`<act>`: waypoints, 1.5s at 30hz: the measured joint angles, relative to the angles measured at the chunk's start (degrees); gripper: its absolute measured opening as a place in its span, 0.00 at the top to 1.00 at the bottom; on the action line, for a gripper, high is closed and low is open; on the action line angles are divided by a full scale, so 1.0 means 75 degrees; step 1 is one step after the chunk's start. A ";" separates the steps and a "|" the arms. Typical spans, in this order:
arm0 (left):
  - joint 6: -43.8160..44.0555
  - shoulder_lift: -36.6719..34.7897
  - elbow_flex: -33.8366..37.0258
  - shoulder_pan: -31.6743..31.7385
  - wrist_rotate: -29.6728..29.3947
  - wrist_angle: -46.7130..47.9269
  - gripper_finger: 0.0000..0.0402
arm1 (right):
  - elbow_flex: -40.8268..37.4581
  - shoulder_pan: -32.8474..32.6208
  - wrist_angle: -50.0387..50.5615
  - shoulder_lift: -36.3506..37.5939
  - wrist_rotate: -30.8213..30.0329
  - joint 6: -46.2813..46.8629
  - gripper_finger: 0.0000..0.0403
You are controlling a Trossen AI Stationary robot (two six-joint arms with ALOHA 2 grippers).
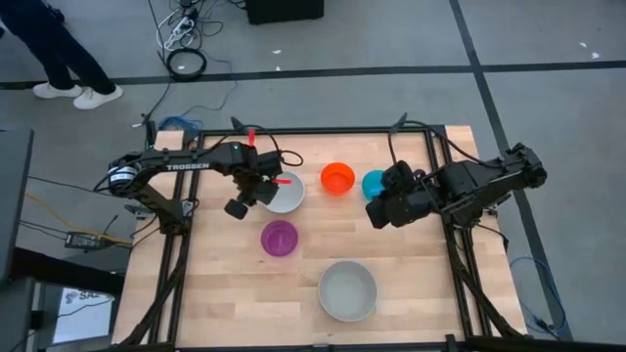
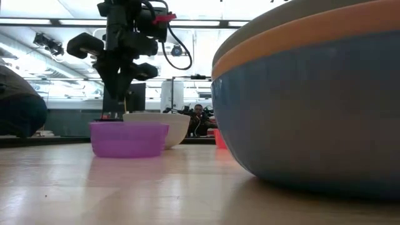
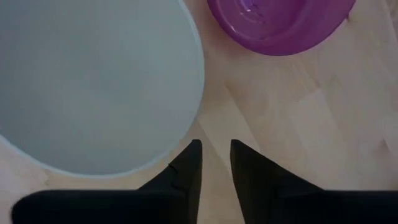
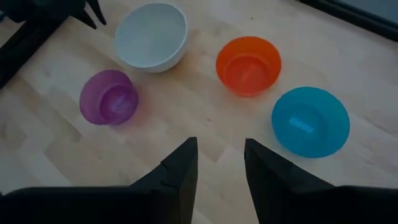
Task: Nest bowls inside each other
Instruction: Stack the white bowl on top of the gray bowl
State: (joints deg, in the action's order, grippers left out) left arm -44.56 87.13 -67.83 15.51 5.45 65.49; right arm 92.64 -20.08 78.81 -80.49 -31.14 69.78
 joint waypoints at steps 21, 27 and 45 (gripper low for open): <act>-0.0825 0.0113 0.0033 -0.0023 0.0271 -0.0224 0.67 | -0.0002 0.0263 -0.0103 0.0000 0.0447 -0.0315 0.70; -0.0813 0.0496 0.0076 -0.0035 0.0079 -0.0506 0.67 | -0.0003 0.0263 -0.0103 -0.0003 0.0447 -0.0315 0.70; -0.0193 0.1918 -0.0005 -0.0061 -0.0782 -0.1013 0.89 | -0.0003 0.0289 -0.0082 -0.0003 0.0520 -0.0385 0.70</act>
State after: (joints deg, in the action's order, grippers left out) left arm -46.00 101.51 -67.87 15.05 -0.42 57.90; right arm 92.62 -17.91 78.20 -80.51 -27.25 66.89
